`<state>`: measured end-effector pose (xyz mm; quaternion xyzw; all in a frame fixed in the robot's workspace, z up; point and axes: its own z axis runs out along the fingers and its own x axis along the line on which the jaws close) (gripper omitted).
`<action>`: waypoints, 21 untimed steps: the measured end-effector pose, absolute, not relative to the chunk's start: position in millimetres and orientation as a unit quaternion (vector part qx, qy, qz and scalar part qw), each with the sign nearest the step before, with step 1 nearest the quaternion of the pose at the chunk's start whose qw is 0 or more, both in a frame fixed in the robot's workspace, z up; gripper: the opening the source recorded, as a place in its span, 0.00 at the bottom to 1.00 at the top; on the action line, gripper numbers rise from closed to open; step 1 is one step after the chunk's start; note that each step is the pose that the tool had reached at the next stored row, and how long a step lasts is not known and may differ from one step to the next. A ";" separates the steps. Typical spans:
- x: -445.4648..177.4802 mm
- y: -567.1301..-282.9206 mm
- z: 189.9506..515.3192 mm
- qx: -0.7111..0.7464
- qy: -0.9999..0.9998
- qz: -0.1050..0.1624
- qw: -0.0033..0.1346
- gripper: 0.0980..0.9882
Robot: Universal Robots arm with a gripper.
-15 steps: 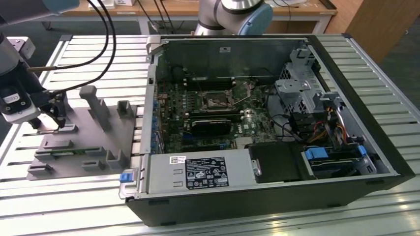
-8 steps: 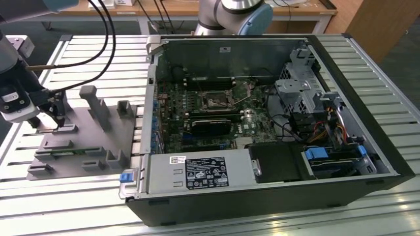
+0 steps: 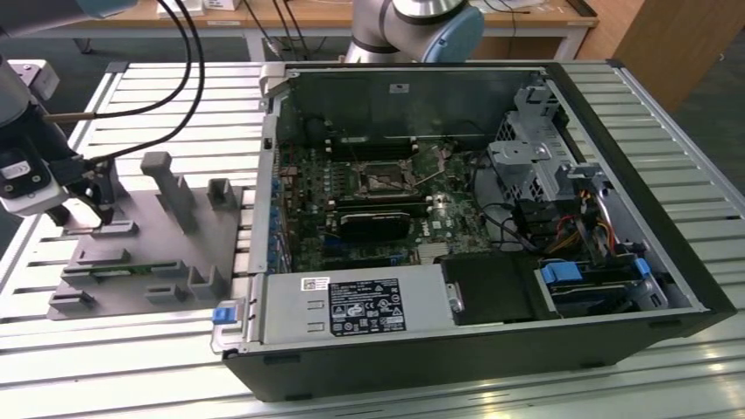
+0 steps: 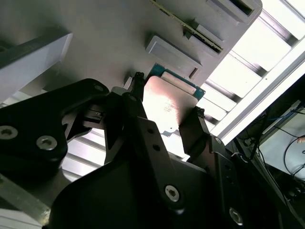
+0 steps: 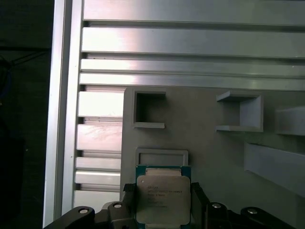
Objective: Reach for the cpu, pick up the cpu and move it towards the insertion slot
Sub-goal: 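Pick up the cpu and move it towards the insertion slot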
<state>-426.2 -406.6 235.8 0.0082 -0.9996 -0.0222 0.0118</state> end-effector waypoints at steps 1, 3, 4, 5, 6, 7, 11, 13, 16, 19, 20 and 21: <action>-426.2 -406.6 235.9 0.008 -1.000 -0.022 0.012 0.50; -426.2 -406.7 236.4 0.008 -1.000 -0.022 0.012 0.50; -426.2 -406.7 236.7 0.008 -1.000 -0.022 0.012 0.50; -426.2 -406.6 237.1 0.008 -1.000 -0.022 0.012 0.50; -426.2 -406.6 237.5 0.008 -1.000 -0.022 0.012 0.50; -426.2 -406.6 238.0 0.008 -1.000 -0.022 0.012 0.50; -426.2 -406.7 240.3 0.008 -1.000 -0.022 0.012 0.50; -426.2 -406.6 241.1 0.008 -1.000 -0.022 0.012 0.50; -426.2 -406.7 242.2 0.008 -1.000 -0.022 0.012 0.50; -426.2 -406.6 243.5 0.008 -1.000 -0.022 0.012 0.50; -426.2 -406.7 244.1 0.008 -1.000 -0.022 0.012 0.50; -426.2 -406.7 244.8 0.008 -1.000 -0.022 0.012 0.50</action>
